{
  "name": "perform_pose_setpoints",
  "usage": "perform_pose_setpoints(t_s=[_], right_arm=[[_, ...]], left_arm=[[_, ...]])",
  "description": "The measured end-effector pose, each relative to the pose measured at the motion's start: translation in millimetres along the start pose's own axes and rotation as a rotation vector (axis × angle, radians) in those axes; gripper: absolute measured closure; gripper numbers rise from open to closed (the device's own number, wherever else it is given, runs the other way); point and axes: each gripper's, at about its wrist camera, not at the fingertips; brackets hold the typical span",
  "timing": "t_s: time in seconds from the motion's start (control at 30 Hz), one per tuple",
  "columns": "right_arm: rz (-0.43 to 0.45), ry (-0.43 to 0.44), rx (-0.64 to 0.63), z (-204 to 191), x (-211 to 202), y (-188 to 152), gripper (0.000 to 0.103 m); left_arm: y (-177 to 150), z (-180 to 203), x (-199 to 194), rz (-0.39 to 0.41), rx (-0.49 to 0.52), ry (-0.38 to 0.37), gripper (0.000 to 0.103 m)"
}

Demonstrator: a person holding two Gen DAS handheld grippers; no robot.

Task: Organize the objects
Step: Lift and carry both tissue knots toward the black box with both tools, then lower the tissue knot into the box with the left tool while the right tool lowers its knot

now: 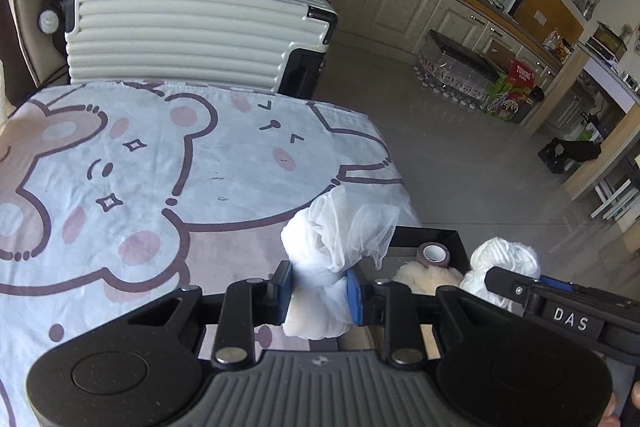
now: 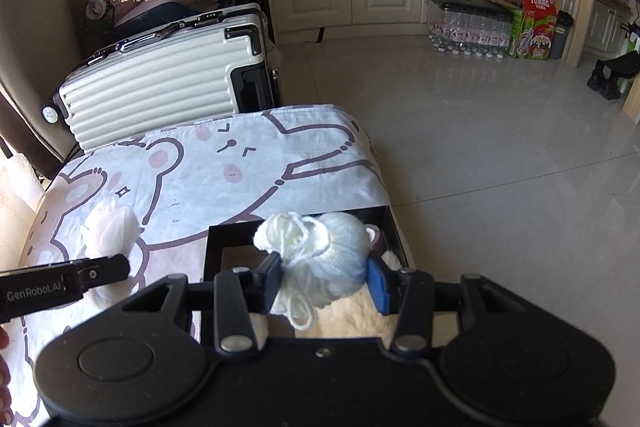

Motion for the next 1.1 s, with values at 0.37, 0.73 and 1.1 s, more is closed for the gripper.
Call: perform_pose_setpoints(t_s=[0.37, 0.73, 1.1], right_arm=[[-0.044, 0.035, 0.047, 10, 25, -3, 0.057], [-0.098, 0.058, 0.094, 17, 62, -5, 0.057], [-0.137, 0.058, 0.152, 26, 91, -8, 0.057]], left_arm=[[-3, 17, 41, -0.063, -0.002, -0.051, 0.073], [1, 15, 89, -0.122, -0.056, -0.077, 0.073], [7, 15, 108, -0.113, -0.032, -0.052, 0.063]])
Point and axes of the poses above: each gripper's, at about its wrist camera, not at the fingertips, and x roughly the way its jaws point, z to its right, y to its top, and after that the axes turned 10 degrees about -x, right-handed
